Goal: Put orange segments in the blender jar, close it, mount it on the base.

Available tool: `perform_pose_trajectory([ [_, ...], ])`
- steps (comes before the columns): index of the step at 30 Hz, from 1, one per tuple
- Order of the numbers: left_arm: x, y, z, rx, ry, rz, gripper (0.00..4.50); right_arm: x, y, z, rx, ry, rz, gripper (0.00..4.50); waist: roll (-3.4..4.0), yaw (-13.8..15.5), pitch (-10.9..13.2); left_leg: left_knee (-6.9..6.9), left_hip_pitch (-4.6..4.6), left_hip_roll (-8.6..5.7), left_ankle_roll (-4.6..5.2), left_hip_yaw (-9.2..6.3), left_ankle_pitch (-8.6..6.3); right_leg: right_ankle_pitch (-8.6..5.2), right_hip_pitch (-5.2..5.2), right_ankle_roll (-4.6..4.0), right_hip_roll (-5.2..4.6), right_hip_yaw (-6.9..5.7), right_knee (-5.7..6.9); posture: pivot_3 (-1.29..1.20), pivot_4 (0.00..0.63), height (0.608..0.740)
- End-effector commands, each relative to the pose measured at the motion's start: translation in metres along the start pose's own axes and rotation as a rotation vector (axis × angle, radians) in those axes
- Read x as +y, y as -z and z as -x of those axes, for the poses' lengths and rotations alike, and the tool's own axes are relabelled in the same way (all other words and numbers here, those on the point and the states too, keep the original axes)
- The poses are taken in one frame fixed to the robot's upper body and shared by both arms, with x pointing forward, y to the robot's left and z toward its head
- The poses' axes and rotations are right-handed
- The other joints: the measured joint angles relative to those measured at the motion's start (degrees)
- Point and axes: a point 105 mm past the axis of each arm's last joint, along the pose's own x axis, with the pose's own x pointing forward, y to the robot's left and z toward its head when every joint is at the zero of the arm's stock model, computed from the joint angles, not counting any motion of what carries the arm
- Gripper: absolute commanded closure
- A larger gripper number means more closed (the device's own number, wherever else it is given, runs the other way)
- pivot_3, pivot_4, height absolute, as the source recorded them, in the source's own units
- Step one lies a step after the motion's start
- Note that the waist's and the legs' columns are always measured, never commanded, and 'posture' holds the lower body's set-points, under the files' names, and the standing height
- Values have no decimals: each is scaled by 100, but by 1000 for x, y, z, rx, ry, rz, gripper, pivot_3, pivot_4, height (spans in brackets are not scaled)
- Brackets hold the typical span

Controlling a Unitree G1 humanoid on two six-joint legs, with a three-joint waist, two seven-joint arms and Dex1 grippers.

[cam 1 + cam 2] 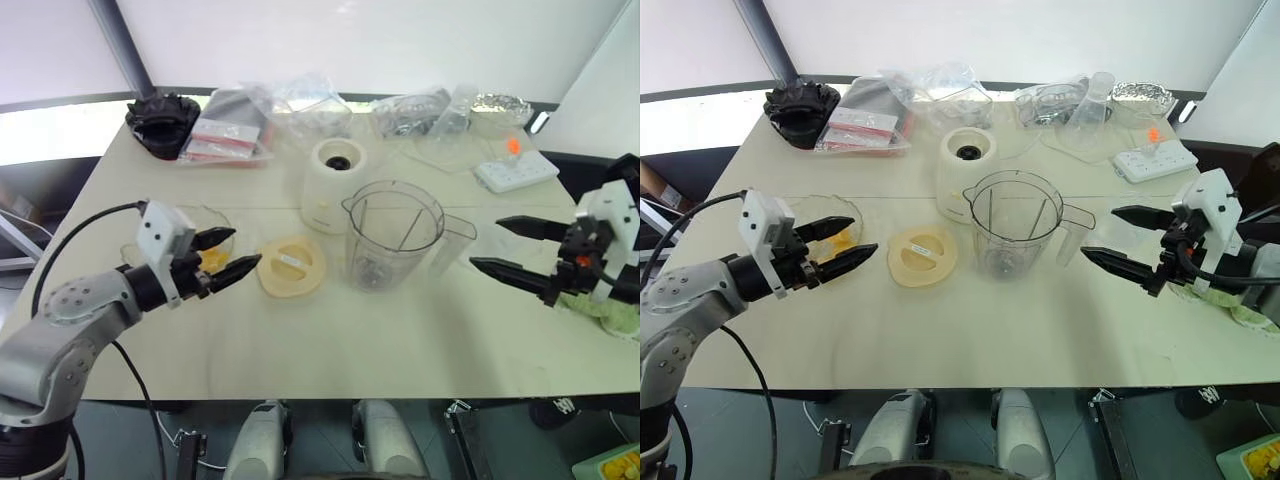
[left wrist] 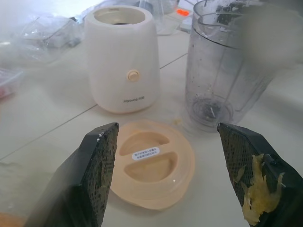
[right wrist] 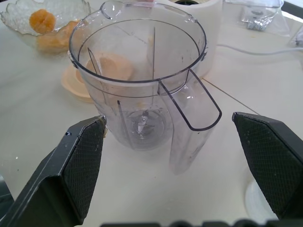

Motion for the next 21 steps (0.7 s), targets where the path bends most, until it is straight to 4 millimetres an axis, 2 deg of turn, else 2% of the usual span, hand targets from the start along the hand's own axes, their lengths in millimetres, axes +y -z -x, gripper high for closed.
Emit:
perform_pose_trajectory([
  [1, -2, -10, 0, -19, 13, -45, 1003, 0, -7, 1, -19, 5, 28, 50, 0, 0, 0, 0, 0, 0, 0, 0, 0, 0, 0, 0, 0, 0, 0, 0, 150, 740],
  [11, 8, -10, 4, 19, 3, -59, 1003, 6, -5, -1, -30, 1, 16, 50, 0, 0, 0, 0, 0, 0, 0, 3, 0, 0, 0, 0, 1, 0, 1, 0, 150, 740],
  [15, 26, -11, 10, 47, -49, -46, 1003, 11, -2, -3, -46, 11, 5, 50, 0, 1, 0, 0, 1, 0, 0, 2, 0, 0, 0, 0, 3, 0, 4, 0, 150, 740],
  [21, 67, -9, -2, 112, -268, 66, 1003, 20, 4, -6, -69, 28, -18, 50, -1, 18, 0, 2, 1, -1, 1, -3, 0, 1, 5, 2, 4, -1, 5, 0, 150, 740],
])
